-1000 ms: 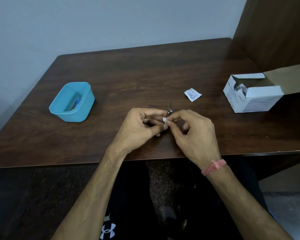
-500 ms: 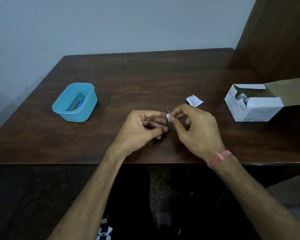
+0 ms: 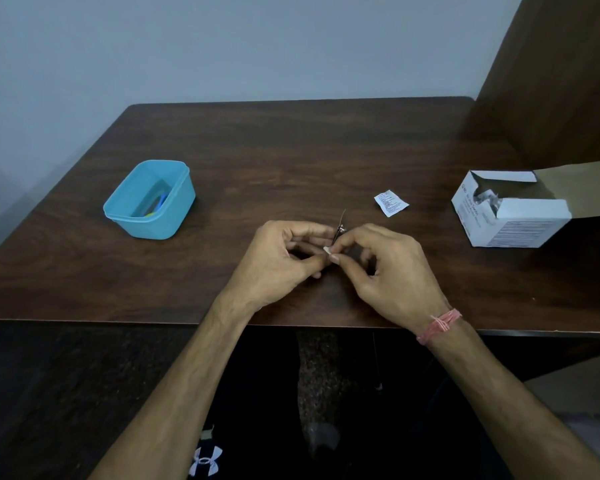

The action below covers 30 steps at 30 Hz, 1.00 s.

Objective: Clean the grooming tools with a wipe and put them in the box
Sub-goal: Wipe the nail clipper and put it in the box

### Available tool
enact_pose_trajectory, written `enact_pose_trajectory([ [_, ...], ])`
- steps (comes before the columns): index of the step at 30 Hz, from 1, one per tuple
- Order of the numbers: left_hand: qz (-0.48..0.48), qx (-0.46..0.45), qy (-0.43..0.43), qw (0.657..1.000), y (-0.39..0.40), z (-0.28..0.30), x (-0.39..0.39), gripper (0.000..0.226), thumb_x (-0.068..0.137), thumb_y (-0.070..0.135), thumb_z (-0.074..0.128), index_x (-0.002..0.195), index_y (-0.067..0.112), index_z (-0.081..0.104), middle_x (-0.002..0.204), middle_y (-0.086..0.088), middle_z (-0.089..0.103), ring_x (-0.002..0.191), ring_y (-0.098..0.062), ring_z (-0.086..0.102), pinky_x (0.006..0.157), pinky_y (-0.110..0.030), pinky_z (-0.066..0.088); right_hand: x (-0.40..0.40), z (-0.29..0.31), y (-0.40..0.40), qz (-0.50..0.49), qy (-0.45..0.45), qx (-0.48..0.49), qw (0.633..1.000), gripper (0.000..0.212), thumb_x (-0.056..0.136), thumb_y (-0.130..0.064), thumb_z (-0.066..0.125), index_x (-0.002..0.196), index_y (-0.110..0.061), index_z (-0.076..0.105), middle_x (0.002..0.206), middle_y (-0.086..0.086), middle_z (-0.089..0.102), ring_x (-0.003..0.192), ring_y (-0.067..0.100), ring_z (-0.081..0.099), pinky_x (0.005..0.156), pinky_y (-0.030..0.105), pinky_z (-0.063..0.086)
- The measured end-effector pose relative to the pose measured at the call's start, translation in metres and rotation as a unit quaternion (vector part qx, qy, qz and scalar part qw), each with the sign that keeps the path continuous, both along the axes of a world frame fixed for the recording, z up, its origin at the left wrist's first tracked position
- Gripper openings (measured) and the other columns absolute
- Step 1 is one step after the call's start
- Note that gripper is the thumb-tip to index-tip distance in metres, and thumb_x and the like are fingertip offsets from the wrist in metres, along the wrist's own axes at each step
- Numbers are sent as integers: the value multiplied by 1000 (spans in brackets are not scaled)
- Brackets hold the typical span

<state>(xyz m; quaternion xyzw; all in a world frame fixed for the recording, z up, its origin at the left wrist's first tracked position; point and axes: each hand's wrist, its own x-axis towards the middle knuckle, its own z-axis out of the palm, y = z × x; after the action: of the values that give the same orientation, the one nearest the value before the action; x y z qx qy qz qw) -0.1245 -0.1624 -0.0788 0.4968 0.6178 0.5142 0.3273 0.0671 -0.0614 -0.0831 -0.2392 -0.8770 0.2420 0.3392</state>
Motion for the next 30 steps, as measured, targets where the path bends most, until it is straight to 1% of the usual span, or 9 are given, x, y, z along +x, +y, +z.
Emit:
enact_pose_trajectory([
  [3,-12,-5,15,1000,-1,0,0,33,93,-1,87,119,19,85,105,1,86,93,-20,84,75,-35,67,0,0,0,-34,22,9,999,12,96,-22,83,100,-31,76,98,-17,72,63,11,60,65,35,56],
  [6,-1,-7,15,1000,-1,0,1,34,91,-1,89,119,20,86,106,2,86,93,-18,84,74,-36,68,0,2,3,-77,44,-6,996,11,95,-22,84,98,-30,77,96,-18,73,63,16,62,66,32,55],
  [11,-8,-4,15,1000,-2,-2,0,32,93,1,88,121,17,84,107,2,86,95,-19,84,74,-35,67,1,2,-1,-28,15,-6,999,11,93,-21,87,96,-30,80,94,-18,72,60,14,61,64,35,56],
  [14,-9,0,14,1000,-1,0,0,33,93,-1,88,119,18,84,107,4,86,95,-19,83,73,-36,68,1,2,1,-60,24,-9,998,12,93,-22,87,97,-31,81,88,-23,71,62,16,60,63,25,51],
  [16,-8,-2,10,1000,-1,-1,0,33,91,-3,88,116,19,85,105,5,86,95,-19,83,73,-36,68,1,3,2,-61,21,-33,997,12,91,-24,89,95,-32,81,77,-27,67,59,16,59,61,15,42],
  [19,-4,-3,5,1000,-1,-2,0,32,89,-3,90,116,14,85,103,1,87,94,-20,84,72,-35,68,3,2,4,-20,3,-93,995,12,89,-31,93,90,-33,80,57,-8,62,48,13,50,56,18,37],
  [23,-8,-3,7,1000,-2,0,1,32,91,-3,88,119,12,85,104,1,87,95,-19,84,72,-32,67,2,1,9,-43,40,-137,989,20,85,-40,96,84,-33,77,60,1,66,48,16,50,54,30,46],
  [28,-10,20,-14,1000,-4,2,1,26,99,2,82,112,24,85,104,0,86,97,-21,84,72,-36,69,3,2,7,-23,26,-134,990,18,85,-33,96,85,-31,78,59,-2,67,46,10,50,56,17,41],
  [30,-10,18,-21,1000,-4,4,2,14,100,11,84,111,20,84,101,-4,86,97,-25,84,72,-39,70,3,2,5,-21,21,-129,991,17,86,-32,96,86,-30,79,58,-2,67,46,11,52,56,15,40],
])
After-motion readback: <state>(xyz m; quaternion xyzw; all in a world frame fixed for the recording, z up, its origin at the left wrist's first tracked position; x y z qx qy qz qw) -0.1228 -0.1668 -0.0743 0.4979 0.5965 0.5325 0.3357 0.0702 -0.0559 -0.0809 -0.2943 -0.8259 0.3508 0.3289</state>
